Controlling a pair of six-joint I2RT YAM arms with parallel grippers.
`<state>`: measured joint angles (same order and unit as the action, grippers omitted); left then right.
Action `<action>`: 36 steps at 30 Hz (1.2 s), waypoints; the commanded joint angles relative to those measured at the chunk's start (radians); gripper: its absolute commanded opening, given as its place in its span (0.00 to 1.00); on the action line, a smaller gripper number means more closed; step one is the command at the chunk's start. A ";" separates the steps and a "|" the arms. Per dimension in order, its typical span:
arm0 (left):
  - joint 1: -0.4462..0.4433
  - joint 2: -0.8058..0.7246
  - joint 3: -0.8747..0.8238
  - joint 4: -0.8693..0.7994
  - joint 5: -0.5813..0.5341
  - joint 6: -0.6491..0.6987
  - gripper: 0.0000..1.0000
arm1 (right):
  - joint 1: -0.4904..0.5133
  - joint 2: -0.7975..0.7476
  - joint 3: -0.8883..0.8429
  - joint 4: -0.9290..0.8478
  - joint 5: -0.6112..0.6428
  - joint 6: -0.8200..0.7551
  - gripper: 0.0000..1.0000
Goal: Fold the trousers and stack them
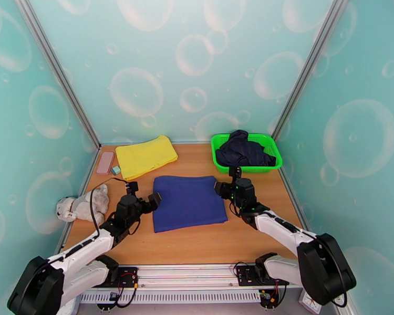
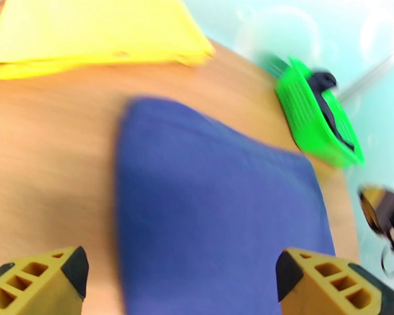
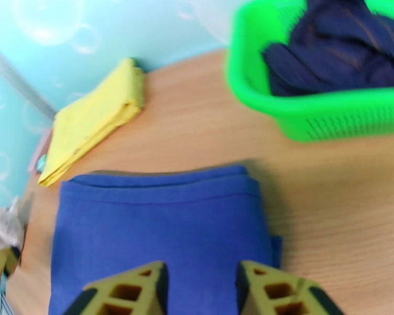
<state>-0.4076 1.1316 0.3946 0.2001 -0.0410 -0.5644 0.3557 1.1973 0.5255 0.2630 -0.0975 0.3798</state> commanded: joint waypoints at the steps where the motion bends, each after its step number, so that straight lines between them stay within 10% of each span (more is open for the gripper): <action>1: 0.001 0.126 0.119 -0.097 0.107 0.129 0.99 | 0.014 0.018 0.008 -0.107 -0.056 -0.083 0.48; 27: -0.190 0.650 0.445 -0.237 0.299 0.286 0.87 | -0.054 0.280 0.054 -0.214 -0.126 -0.024 0.46; 30: -0.225 0.699 0.525 -0.260 0.232 0.256 0.64 | -0.054 0.278 0.053 -0.209 -0.126 -0.024 0.46; 34: -0.247 0.753 0.666 -0.367 0.145 0.214 0.05 | -0.060 0.251 0.044 -0.199 -0.128 -0.019 0.46; 36: -0.249 0.753 0.730 -0.436 0.106 0.214 0.00 | -0.069 0.231 0.031 -0.178 -0.142 -0.014 0.46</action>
<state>-0.6170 1.8553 1.0542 -0.1268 0.0597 -0.3183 0.2790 1.4532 0.5636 0.0620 -0.1818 0.3534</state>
